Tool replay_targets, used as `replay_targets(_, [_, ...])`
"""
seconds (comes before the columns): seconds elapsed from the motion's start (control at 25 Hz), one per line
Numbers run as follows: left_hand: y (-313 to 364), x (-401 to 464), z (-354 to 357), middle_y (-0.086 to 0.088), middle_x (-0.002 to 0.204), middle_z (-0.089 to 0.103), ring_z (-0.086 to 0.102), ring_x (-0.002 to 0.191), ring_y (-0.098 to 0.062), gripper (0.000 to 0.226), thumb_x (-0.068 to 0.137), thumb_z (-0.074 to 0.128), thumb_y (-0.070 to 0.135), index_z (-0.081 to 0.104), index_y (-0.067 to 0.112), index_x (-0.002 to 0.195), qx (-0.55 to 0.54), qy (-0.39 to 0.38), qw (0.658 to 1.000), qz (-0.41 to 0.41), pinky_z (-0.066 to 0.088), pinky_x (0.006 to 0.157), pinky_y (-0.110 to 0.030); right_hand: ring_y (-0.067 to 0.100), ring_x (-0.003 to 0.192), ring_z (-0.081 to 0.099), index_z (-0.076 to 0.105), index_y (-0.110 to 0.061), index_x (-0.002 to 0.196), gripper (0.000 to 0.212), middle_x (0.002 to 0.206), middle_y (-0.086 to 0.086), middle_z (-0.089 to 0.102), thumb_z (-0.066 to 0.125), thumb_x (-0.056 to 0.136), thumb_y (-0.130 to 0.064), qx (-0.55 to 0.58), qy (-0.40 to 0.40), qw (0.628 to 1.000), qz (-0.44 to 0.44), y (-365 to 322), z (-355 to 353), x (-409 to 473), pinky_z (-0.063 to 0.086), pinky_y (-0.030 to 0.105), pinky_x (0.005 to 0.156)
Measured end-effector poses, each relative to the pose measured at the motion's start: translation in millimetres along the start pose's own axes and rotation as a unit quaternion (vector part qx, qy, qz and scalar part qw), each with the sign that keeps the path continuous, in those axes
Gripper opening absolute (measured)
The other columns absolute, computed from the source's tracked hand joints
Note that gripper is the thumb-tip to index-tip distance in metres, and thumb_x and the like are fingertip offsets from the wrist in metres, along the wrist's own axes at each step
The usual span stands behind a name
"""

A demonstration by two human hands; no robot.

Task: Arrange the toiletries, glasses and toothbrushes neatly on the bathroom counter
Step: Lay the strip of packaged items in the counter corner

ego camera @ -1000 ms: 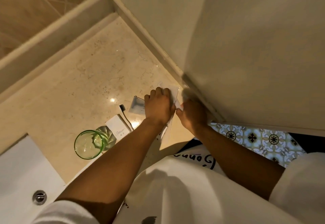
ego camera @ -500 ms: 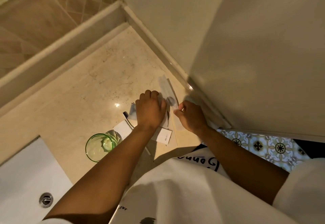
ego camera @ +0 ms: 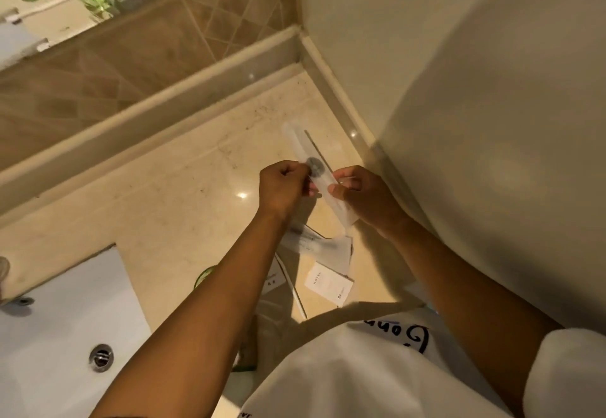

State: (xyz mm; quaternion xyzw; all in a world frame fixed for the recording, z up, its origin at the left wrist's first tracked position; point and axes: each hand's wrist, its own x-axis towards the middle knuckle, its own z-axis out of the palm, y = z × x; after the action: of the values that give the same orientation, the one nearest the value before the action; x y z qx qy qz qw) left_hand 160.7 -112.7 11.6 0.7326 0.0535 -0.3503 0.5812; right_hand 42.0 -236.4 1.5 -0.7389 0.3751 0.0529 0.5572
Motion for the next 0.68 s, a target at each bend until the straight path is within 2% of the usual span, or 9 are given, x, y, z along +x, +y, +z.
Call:
replay_targets(0.08, [11.2, 20.0, -6.3, -0.01, 0.058, 0.07, 0.069, 0.051, -0.019, 0.022, 0.087, 0.063, -0.003, 0.071, 0.003, 0.068, -0.032, 0.014, 0.999, -0.02, 0.058, 0.051, -0.025, 0.01, 0.073, 0.064, 0.07, -0.015, 0.101, 0.024, 0.082, 0.0, 0.069, 0.069, 0.087, -0.035, 0.054, -0.009, 0.998, 0.012, -3.0, 5.4, 14.1, 0.051, 0.015, 0.059])
replay_targets(0.2, [21.7, 53.1, -10.2, -0.017, 0.065, 0.069, 0.07, 0.054, -0.023, 0.019, 0.089, 0.06, -0.005, 0.068, -0.001, 0.072, -0.053, 0.024, 0.998, -0.033, 0.06, 0.055, -0.028, 0.006, 0.061, 0.058, 0.074, -0.018, 0.085, 0.023, 0.064, -0.011, 0.064, 0.072, 0.08, -0.041, 0.168, -0.034, 0.983, 0.065, 1.0, 15.5, 32.9, 0.048, 0.02, 0.059])
replay_targets(0.28, [26.2, 73.1, -6.9, -0.021, 0.068, 0.067, 0.068, 0.055, -0.025, 0.016, 0.089, 0.059, -0.006, 0.067, -0.004, 0.076, -0.048, 0.016, 0.998, -0.045, 0.06, 0.055, -0.029, 0.011, 0.063, 0.055, 0.076, -0.022, 0.084, 0.022, 0.069, -0.007, 0.066, 0.075, 0.078, -0.043, 0.249, -0.024, 0.961, 0.116, 3.5, 22.5, 43.0, 0.048, 0.025, 0.061])
replay_targets(0.4, [34.1, 98.0, 3.5, -0.028, 0.073, 0.067, 0.064, 0.048, -0.025, 0.014, 0.092, 0.06, -0.003, 0.067, -0.015, 0.091, -0.003, -0.02, 0.997, -0.068, 0.057, 0.048, -0.028, 0.014, 0.056, 0.052, 0.073, -0.02, 0.076, 0.02, 0.068, 0.003, 0.065, 0.076, 0.086, -0.037, 0.333, 0.035, 0.932, 0.135, 2.2, 29.6, 57.0, 0.046, 0.024, 0.051])
replay_targets(0.52, [40.6, 125.6, 13.1, -0.025, 0.067, 0.067, 0.058, 0.039, -0.019, 0.023, 0.092, 0.065, 0.004, 0.067, -0.019, 0.091, 0.059, -0.032, 0.995, -0.069, 0.048, 0.041, -0.025, 0.013, 0.05, 0.051, 0.069, -0.014, 0.082, 0.024, 0.061, 0.002, 0.062, 0.071, 0.092, -0.035, 0.364, 0.104, 0.915, 0.141, -7.4, 39.4, 75.7, 0.044, 0.025, 0.047])
replay_targets(0.68, [46.3, 152.5, 18.3, -0.023, 0.058, 0.063, 0.048, 0.039, -0.023, 0.024, 0.09, 0.067, 0.009, 0.07, -0.012, 0.079, 0.091, -0.026, 0.994, -0.054, 0.042, 0.046, -0.026, 0.011, 0.052, 0.056, 0.071, -0.014, 0.095, 0.024, 0.067, 0.003, 0.068, 0.063, 0.097, -0.037, 0.325, 0.155, 0.926, 0.115, -20.2, 50.1, 93.2, 0.046, 0.021, 0.048])
